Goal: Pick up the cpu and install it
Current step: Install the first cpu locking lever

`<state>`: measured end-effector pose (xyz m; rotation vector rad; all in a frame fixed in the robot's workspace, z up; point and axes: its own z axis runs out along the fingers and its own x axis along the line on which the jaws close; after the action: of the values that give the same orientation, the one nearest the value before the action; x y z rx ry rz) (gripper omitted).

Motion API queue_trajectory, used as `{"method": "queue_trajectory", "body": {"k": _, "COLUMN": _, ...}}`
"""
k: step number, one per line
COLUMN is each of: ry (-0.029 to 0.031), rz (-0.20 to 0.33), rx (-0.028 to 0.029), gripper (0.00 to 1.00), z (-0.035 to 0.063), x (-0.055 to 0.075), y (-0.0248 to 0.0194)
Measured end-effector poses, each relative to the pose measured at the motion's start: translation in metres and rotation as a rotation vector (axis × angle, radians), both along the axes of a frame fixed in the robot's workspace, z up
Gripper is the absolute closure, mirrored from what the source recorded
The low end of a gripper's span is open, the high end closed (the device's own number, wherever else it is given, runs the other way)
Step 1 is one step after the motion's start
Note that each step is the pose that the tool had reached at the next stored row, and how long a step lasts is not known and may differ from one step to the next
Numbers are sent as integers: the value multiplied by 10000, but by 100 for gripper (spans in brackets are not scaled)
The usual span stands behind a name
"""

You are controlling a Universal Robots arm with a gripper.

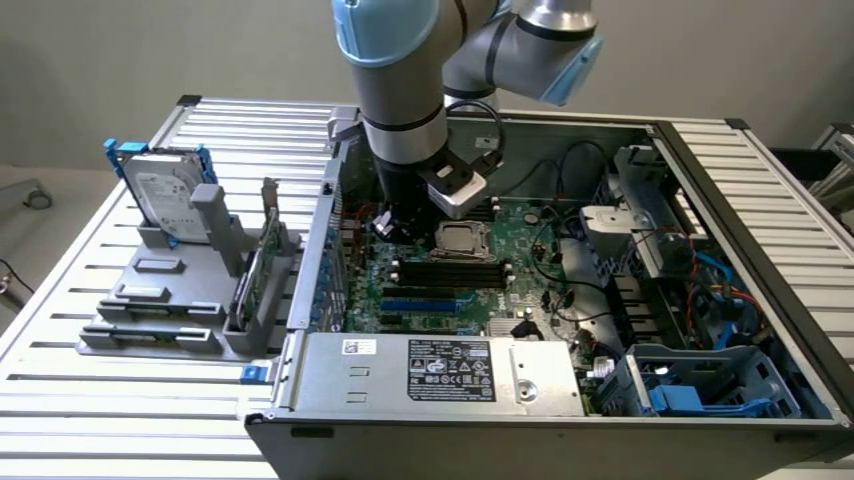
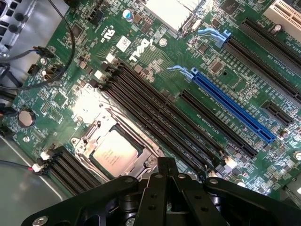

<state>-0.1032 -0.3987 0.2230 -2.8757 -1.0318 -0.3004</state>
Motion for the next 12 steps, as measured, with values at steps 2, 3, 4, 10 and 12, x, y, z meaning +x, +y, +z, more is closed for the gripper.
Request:
{"method": "queue_trajectory", "body": {"k": 2, "ry": 0, "rz": 0, "rx": 0, "gripper": 89, "z": -8, "x": -5, "y": 0}}
{"method": "queue_trajectory", "body": {"k": 3, "ry": 0, "rz": 0, "rx": 0, "gripper": 89, "z": -13, "x": -8, "y": 0}}
{"method": "queue_trajectory", "body": {"k": 4, "ry": 0, "rz": 0, "rx": 0, "gripper": 89, "z": -18, "x": -10, "y": 0}}
{"method": "queue_trajectory", "body": {"k": 10, "ry": -18, "rz": 0, "rx": -2, "gripper": 89, "z": -57, "x": -15, "y": 0}}
{"method": "queue_trajectory", "body": {"k": 12, "ry": -27, "rz": -1, "rx": 0, "gripper": 89, "z": -77, "x": -18, "y": 0}}
